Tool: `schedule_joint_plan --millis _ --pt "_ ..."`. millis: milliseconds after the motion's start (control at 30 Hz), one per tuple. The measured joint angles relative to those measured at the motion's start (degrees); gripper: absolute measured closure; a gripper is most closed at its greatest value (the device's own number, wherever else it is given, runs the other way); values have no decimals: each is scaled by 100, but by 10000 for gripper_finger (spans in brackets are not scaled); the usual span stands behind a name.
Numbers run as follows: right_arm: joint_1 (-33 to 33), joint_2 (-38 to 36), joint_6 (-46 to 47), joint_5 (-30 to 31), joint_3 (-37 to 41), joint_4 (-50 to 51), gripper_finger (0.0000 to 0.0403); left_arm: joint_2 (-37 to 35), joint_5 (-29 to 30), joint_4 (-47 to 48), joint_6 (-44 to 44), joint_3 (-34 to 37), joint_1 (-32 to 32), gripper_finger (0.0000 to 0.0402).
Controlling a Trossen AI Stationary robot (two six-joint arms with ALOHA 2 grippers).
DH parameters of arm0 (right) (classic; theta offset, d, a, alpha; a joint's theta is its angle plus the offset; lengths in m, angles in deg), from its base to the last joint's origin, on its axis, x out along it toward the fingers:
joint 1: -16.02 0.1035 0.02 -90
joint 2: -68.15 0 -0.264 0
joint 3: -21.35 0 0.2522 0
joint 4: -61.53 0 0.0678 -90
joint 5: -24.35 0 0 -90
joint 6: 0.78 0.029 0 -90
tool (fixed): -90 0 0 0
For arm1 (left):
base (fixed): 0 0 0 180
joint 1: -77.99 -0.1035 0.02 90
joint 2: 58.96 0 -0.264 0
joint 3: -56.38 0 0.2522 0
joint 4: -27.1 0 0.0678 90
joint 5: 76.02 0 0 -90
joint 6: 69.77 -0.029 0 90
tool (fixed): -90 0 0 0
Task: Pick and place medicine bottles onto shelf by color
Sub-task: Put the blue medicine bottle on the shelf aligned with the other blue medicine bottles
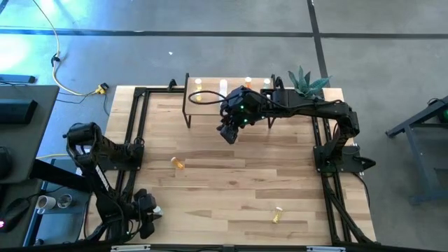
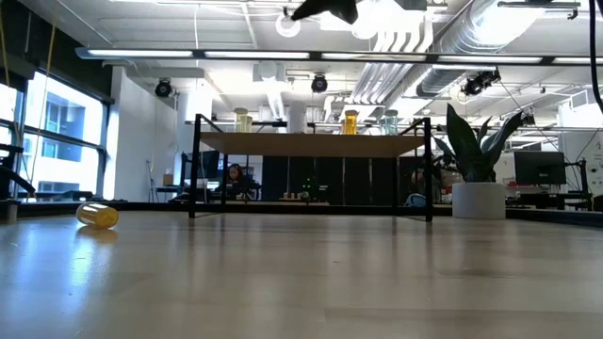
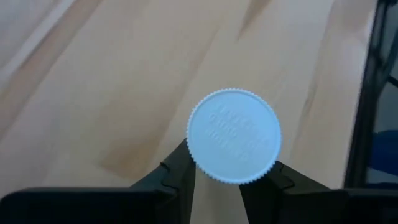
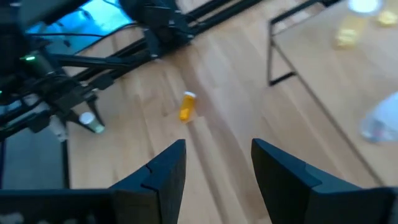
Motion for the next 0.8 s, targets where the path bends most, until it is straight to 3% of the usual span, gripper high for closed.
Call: schedule_joint_plan --millis 300,800 --pt "469 0 -62 -155 0 -348 229 -872 -104 0 -1148 0 -602 310" --pt "1007 22 -410 -317 0 -886 229 -2250 -1013 -5 -3814 0 -2272 310"
